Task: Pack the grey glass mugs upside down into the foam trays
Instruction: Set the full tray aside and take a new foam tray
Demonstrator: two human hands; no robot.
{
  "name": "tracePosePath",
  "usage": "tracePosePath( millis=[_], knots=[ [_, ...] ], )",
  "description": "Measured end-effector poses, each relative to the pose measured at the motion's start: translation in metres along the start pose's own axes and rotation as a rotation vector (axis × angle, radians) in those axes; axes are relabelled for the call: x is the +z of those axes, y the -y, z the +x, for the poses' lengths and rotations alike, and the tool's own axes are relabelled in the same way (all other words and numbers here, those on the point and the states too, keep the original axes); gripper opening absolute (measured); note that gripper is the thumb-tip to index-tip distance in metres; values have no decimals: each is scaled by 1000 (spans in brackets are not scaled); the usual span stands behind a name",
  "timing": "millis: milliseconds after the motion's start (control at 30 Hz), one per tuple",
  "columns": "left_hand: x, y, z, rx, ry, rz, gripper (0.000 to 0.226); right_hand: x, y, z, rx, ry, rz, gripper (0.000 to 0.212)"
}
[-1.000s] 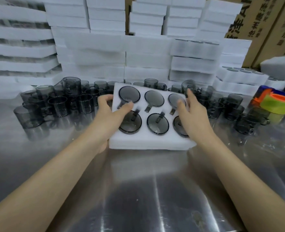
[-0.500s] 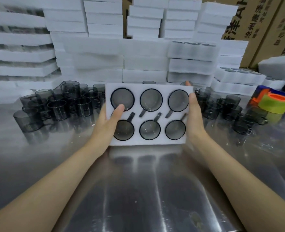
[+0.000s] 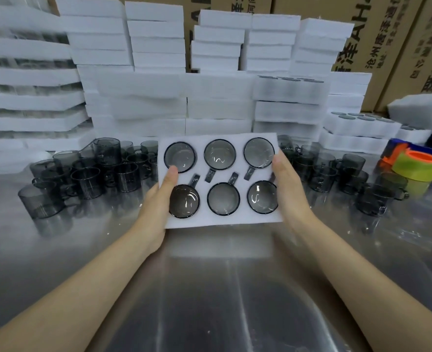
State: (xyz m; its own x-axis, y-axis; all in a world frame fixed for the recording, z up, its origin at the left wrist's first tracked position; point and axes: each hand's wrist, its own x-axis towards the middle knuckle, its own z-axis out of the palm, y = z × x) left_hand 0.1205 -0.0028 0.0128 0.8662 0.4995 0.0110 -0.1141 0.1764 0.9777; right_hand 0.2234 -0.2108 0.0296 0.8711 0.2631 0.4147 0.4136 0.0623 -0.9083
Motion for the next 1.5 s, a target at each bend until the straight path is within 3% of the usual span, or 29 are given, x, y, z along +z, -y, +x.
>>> tracePosePath(
  millis=[100,167,233,333,467,600,700,833,933,1133,1200,1267,1400,1500],
  knots=[
    [3,4,-4,-8,-51,-123,72,-1,15,-9,-502,-66,-613,53],
    [5,3,-8,7,-50,-235,66,2,25,-16,-896,68,-910,47],
    [7,-1,-12,23,-41,-337,62,11,29,-19,-1073,151,-1093,43],
    [9,-2,-18,41,11,-404,55,21,29,-21,-1030,50,-1207,52],
    [11,1,-20,120,203,-335,62,9,29,-19,-1050,-92,-1175,34],
    [19,16,-15,320,89,228,60,-27,34,-4,-947,-208,-1122,25],
    [18,28,-10,393,118,670,54,-51,42,18,-795,-279,-1106,25],
    [18,32,-1,511,4,912,57,-78,80,89,-528,-267,-1067,44],
    [24,32,-1,553,28,1087,69,-92,115,168,-364,-244,-1176,54],
    [24,26,-2,554,12,1107,69,-88,129,282,-214,-194,-1330,41],
    [24,25,-3,557,20,1106,67,-82,112,304,-158,-145,-1482,39],
    [23,26,-2,585,25,1083,64,-76,87,319,-98,-51,-1615,44],
    [23,29,0,588,51,1088,61,-78,58,331,-146,-178,-1619,53],
    [24,28,-1,593,70,1104,62,-73,55,326,-189,-196,-1614,71]
  ],
)
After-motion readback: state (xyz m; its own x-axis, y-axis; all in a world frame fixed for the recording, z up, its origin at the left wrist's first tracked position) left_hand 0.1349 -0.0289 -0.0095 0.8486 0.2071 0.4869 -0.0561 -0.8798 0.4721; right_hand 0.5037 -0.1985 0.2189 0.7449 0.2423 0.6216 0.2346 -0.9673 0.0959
